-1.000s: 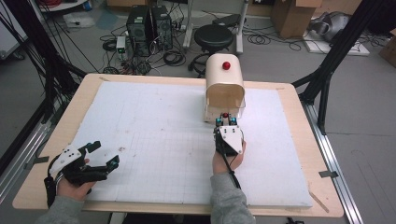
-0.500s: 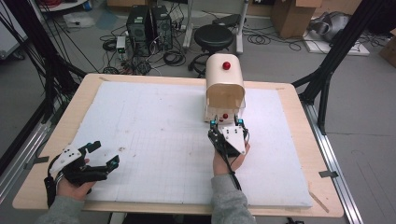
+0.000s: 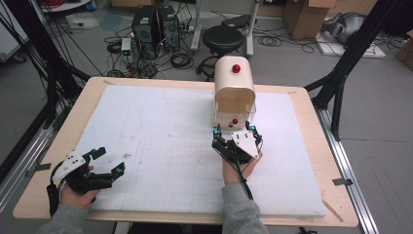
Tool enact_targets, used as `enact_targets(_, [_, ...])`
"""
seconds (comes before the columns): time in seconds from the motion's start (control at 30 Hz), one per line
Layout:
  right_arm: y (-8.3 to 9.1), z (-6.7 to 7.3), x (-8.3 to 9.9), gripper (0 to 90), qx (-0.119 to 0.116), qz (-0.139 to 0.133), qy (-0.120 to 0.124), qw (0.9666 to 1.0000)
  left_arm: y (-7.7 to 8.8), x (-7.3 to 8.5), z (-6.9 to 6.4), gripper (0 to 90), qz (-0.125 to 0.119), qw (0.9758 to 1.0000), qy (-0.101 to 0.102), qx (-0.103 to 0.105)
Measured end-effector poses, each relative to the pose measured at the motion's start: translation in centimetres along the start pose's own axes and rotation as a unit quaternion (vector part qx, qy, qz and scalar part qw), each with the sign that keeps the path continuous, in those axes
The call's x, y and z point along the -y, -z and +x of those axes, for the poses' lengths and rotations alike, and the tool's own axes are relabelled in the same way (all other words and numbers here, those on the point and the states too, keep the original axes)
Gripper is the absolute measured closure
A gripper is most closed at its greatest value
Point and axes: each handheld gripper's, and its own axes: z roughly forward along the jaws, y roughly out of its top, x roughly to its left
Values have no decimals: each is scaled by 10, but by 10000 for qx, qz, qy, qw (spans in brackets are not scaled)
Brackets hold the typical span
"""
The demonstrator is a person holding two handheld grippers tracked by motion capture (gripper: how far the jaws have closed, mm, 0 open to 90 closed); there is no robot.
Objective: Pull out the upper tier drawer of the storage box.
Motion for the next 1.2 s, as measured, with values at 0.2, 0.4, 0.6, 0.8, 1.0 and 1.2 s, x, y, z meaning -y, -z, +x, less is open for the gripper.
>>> enact_targets(0.2, [6, -18, -5, 105, -478, 99, -46, 9988, 0, -1, -1, 21, -4, 10000, -2, 37])
enact_targets(0.4, [14, -50, -13, 106, -1037, 244, -30, 9943, 1, -2, -5, 21, -43, 9999, -24, 93])
enact_targets(0.6, [22, -85, -20, 107, -1621, 415, 11, 9859, -1, -3, -8, 21, -61, 9998, -34, 196])
enact_targets(0.8, [34, -120, -21, 107, -2173, 588, 108, 9743, -3, -4, -10, 21, -97, 9994, -40, 318])
enact_targets(1.0, [44, -149, -12, 107, -2535, 661, -79, 9650, -3, -6, -14, 21, -131, 9988, -44, 471])
enact_targets(1.2, [57, -170, -4, 107, -2627, 623, -148, 9628, -3, -7, -17, 21, -145, 9981, -38, 598])
